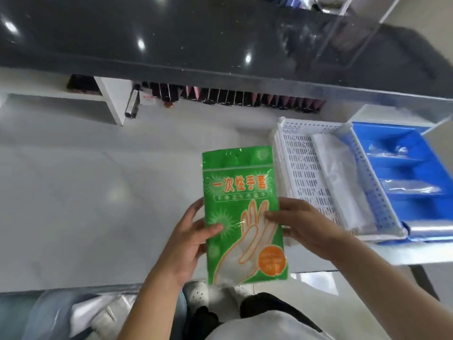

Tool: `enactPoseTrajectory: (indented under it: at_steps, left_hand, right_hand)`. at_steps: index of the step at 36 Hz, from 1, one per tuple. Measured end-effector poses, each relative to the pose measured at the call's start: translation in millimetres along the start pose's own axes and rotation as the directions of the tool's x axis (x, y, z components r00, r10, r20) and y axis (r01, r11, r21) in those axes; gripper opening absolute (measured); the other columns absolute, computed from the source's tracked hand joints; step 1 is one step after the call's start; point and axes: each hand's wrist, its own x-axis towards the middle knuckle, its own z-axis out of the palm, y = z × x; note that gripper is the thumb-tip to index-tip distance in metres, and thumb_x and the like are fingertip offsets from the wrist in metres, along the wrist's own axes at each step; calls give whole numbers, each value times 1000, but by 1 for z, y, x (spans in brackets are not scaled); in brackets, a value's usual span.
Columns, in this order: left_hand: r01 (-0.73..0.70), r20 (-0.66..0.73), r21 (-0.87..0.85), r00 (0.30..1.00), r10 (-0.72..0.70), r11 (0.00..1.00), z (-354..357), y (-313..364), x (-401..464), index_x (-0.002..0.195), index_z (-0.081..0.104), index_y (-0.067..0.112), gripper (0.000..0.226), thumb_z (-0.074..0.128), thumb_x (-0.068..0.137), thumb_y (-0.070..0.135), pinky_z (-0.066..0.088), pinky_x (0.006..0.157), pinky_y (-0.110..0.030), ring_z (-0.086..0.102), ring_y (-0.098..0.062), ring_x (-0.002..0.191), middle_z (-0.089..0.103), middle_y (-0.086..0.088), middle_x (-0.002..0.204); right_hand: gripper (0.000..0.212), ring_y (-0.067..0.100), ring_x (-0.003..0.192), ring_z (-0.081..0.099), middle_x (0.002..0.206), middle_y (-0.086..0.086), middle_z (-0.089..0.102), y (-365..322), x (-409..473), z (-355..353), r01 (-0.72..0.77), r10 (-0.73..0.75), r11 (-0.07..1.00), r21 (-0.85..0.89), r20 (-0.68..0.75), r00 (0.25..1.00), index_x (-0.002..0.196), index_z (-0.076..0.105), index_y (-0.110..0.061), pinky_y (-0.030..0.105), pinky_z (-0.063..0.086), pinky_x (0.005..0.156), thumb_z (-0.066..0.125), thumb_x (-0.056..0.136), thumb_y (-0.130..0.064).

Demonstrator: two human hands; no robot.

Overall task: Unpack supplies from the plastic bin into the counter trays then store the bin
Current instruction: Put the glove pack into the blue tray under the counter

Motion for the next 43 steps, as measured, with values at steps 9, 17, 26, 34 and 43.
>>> enactPoseTrajectory:
  at_steps: [9,17,26,34,43]
  left_hand:
    - [-47,219,69,975,30,996,93,11,27,135,54,36,74,87,72,17,58,83,-36,67,-40,111,69,-21,123]
    - [-98,244,144,968,61,985,190,-6,69,133,57,34,70,84,72,12,59,82,-38,68,-41,110,68,-22,123]
    - [-203,233,269,962,141,941,323,-53,123,136,53,39,69,78,79,9,57,86,-31,67,-33,115,69,-14,125]
    - [-268,18,334,960,278,904,391,-98,164,117,68,41,39,72,79,35,55,91,-32,67,-14,111,72,-3,118]
    - [7,-182,711,968,174,703,403,-140,195,129,56,32,54,72,79,19,58,88,-40,71,-14,101,60,4,133]
  right_hand:
    - [46,38,104,68,122,24,67,1,-78,-65,204,-183,939,278,-99,978,121,66,-7,49,59,86,75,76,-14]
    - [47,34,96,71,115,21,70,2,-96,-152,286,-248,920,267,-166,954,109,72,-9,46,58,84,86,70,-29]
    - [48,31,90,72,108,21,73,3,-126,-304,352,-307,902,251,-201,930,102,74,-5,43,60,79,89,63,-29]
    - [21,22,75,74,88,14,77,-25,-133,-407,506,-489,863,-4,-261,832,89,79,-7,30,60,66,75,69,-5]
    - [21,40,70,61,70,1,72,-86,-111,-470,162,-814,211,-964,-81,576,102,77,-24,35,44,62,76,81,-23]
